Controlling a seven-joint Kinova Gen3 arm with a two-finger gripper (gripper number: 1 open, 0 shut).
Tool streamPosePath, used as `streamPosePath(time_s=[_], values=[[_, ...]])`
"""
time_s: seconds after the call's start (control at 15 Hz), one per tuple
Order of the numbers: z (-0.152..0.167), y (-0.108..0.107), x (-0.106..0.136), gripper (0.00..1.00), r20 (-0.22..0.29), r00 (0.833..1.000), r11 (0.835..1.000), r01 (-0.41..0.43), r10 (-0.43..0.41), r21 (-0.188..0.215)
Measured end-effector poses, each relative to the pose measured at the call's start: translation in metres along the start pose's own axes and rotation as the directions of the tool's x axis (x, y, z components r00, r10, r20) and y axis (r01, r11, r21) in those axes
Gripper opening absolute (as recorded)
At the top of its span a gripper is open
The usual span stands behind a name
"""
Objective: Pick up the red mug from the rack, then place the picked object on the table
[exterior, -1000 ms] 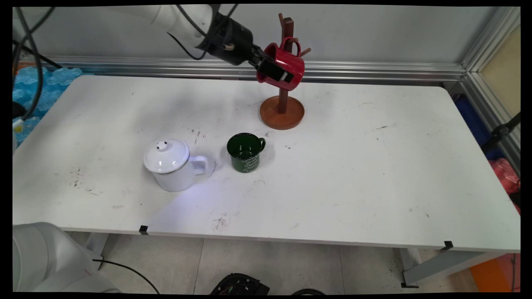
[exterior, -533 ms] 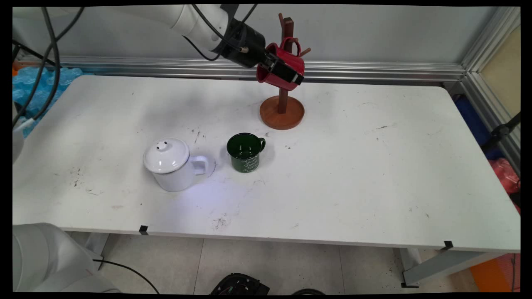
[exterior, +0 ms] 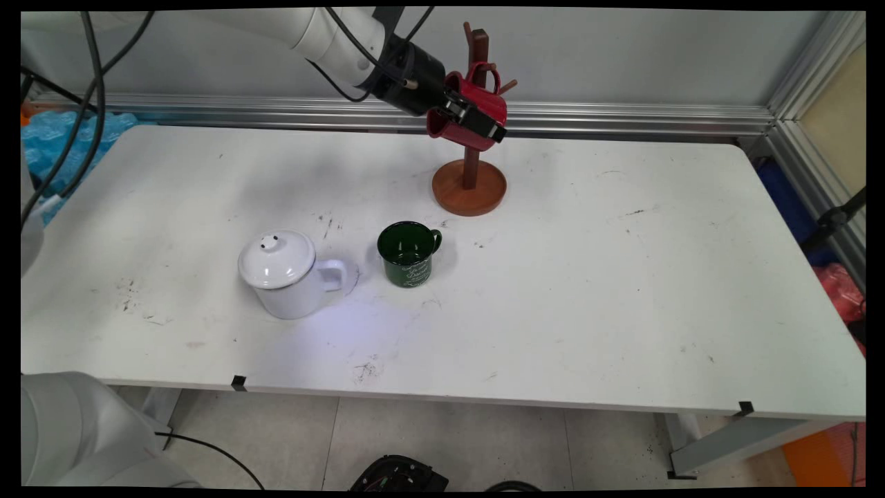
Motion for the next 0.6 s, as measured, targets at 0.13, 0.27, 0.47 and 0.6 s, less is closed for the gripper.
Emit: streamPosePath(time_s=[0.13, 0.27, 0.47, 0.6], values=[[0.0005, -0.0008, 0.0005, 0.0, 0.002, 1.0, 1.0, 0.002, -0.002, -0.006], [0.0007, -0.0019, 0.0008, 0.0, 0.004, 1.0, 1.0, 0.003, -0.002, -0.011], [0.0002, -0.0035, 0.0012, 0.0, 0.005, 1.0, 1.0, 0.003, -0.003, -0.014], [-0.0005, -0.004, 0.0017, 0.0, 0.006, 1.0, 1.0, 0.002, -0.002, -0.015]])
